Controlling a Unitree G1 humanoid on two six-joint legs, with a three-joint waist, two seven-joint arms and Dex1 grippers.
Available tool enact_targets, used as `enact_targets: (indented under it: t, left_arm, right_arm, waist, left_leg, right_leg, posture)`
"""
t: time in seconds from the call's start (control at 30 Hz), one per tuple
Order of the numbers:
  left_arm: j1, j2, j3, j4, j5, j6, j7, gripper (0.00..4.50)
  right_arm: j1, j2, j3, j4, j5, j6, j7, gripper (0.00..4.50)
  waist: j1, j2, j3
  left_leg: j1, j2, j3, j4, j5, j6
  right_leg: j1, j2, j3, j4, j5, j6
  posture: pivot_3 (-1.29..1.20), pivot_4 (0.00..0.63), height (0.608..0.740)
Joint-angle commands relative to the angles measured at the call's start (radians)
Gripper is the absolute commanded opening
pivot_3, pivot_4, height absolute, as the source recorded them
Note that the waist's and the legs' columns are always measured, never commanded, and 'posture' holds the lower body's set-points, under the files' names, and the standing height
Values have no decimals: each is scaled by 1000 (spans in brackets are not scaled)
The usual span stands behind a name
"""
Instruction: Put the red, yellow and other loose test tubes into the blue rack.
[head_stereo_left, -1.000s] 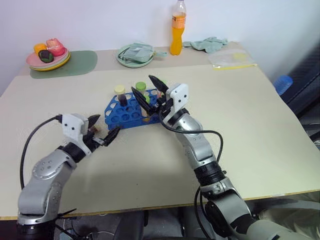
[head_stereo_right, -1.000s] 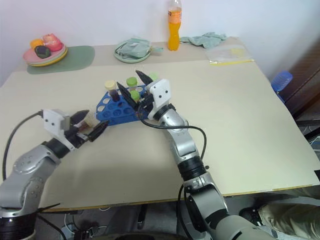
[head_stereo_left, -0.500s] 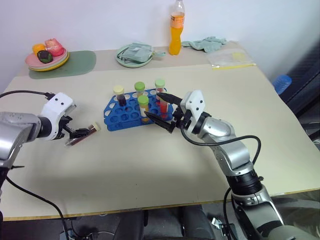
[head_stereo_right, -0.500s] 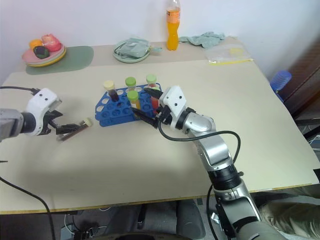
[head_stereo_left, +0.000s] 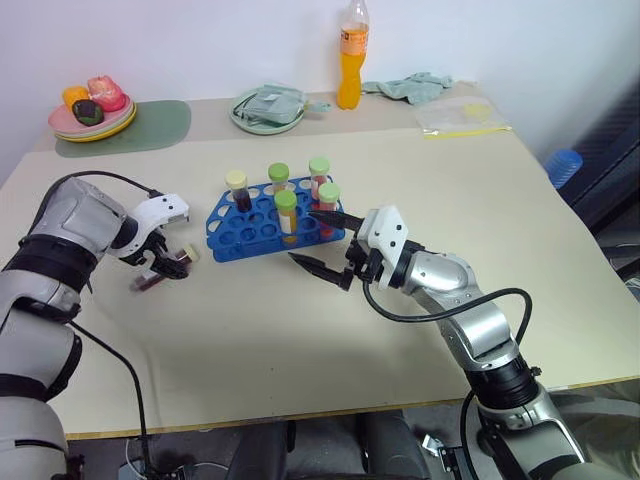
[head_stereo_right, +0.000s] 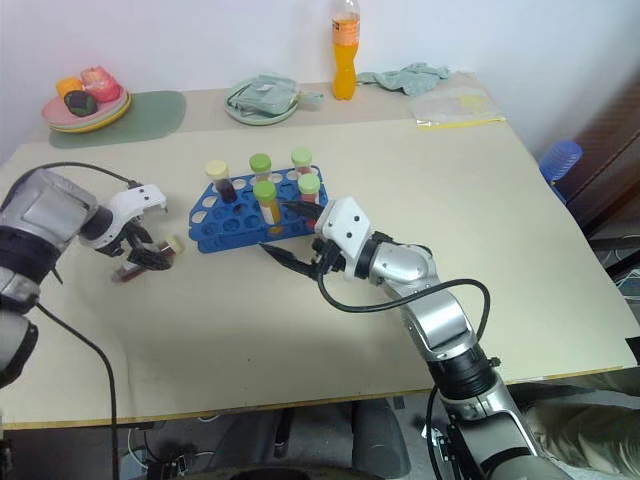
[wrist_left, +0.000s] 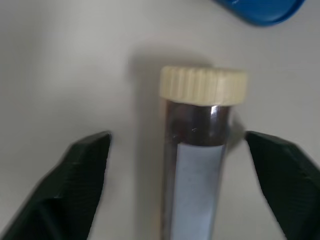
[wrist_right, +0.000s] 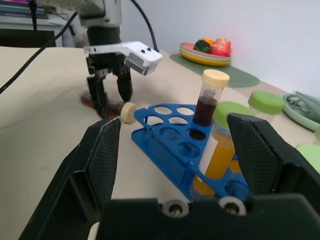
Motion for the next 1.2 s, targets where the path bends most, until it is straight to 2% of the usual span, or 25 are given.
enact_targets:
  t: [0.03,0.1,0.13,0.27,0.33,0.4,0.47,0.57,0.63,0.67,0.77,0.83,0.9,0.97,1.03,1.13,1.2]
  left_arm:
    - [-26,-4,12,53,62,-46,-30,2197]
    - [-24,-4,25,59,77,-53,-41,1164]
    - [-19,2,38,55,81,-52,-36,798]
    - [-7,43,152,36,55,-51,33,754]
    - [12,65,264,21,8,-88,113,754]
    - [68,69,449,-26,-69,-191,274,754]
    - [161,45,659,-142,-155,-275,426,754]
    - [325,-31,897,-388,-266,-247,557,754]
    - [423,-79,981,-537,-319,-233,597,754]
    - [522,-157,1010,-702,-357,-230,637,754]
    - [714,-325,994,-1036,-366,-274,751,754]
    - [770,-488,926,-1167,-342,-284,889,754]
    - [798,-604,827,-1238,-290,-310,976,754]
    - [828,-668,714,-1248,-214,-366,1016,754]
    - [839,-717,652,-1218,-174,-419,1053,754]
    - [836,-785,616,-1149,-120,-483,1139,754]
    - [834,-793,600,-1121,-76,-520,1170,754]
  right_arm:
    - [6,-5,-10,-72,10,14,-4,3770]
    - [9,-12,-12,-75,14,23,2,3770]
    - [12,-16,-12,-78,15,27,5,3770]
    - [18,-23,-11,-89,18,36,12,3770]
    - [24,-26,-13,-93,21,39,14,3770]
    - [34,-32,-15,-95,24,42,18,3770]
    - [44,-37,-19,-91,25,42,21,3770]
    - [57,-42,-26,-84,26,43,20,3770]
    - [62,-46,-30,-80,26,42,22,3770]
    - [66,-47,-34,-70,26,40,23,3770]
    - [68,-51,-41,-46,26,34,29,3770]
    - [69,-50,-40,-24,20,23,33,3770]
    - [67,-51,-37,-6,13,13,39,3770]
    - [68,-54,-35,4,5,2,41,3770]
    - [67,-53,-37,10,4,-3,43,3770]
    - [79,-53,-36,6,-3,-11,36,3770]
    - [88,-52,-38,-4,-4,-7,27,3770]
  waist:
    - [1,0,0]
    - [1,0,0]
    - [1,0,0]
    - [0,-1,0]
    - [-1,-1,0]
    - [-1,-1,0]
    - [2,-2,0]
    - [5,-2,-1]
    - [7,-2,-1]
    - [8,-2,-1]
    - [11,-1,-2]
    - [20,-2,-2]
    - [34,-3,-2]
    - [36,-3,-3]
    - [36,-3,-3]
    - [33,-2,-3]
    - [34,-2,-3]
  left_leg:
    - [0,0,0,0,0,0]
    - [0,0,0,0,0,0]
    - [0,0,0,0,0,0]
    - [0,0,-1,0,0,0]
    - [0,0,-1,1,0,0]
    - [-1,0,-3,1,0,0]
    - [-1,1,-5,0,0,0]
    - [-1,1,-6,1,0,0]
    - [-1,0,-6,2,0,0]
    - [-1,0,-6,2,0,0]
    - [-1,1,-6,2,0,0]
    - [-2,0,-6,3,0,0]
    - [-2,0,-5,5,0,-1]
    - [-2,-1,-4,7,0,-1]
    - [0,-1,-2,7,0,0]
    - [0,-1,-2,7,0,0]
    - [0,-1,-2,6,0,0]
  right_leg:
    - [0,0,0,0,0,0]
    - [0,0,0,0,0,0]
    - [0,0,0,0,0,0]
    - [0,0,0,0,0,0]
    - [0,0,0,0,0,0]
    - [0,0,-1,1,0,0]
    - [-1,-1,0,1,0,0]
    - [-1,-3,-1,1,0,0]
    - [0,-3,-1,1,0,0]
    - [0,-3,-1,1,0,0]
    - [1,-5,1,1,0,0]
    - [1,-4,0,0,0,0]
    - [1,-3,0,1,1,0]
    - [2,-2,-1,1,1,0]
    - [3,-3,0,1,1,0]
    - [3,-2,0,1,1,0]
    - [3,-2,0,1,1,0]
  posture:
    - [0,150,740]
    - [0,150,740]
    - [0,150,740]
    - [0,150,740]
    - [0,150,740]
    - [0,150,740]
    - [0,150,740]
    - [0,150,740]
    - [0,150,740]
    - [0,150,740]
    - [0,150,740]
    - [0,150,740]
    - [0,150,740]
    - [0,150,740]
    - [0,150,740]
    - [0,150,740]
    - [0,150,740]
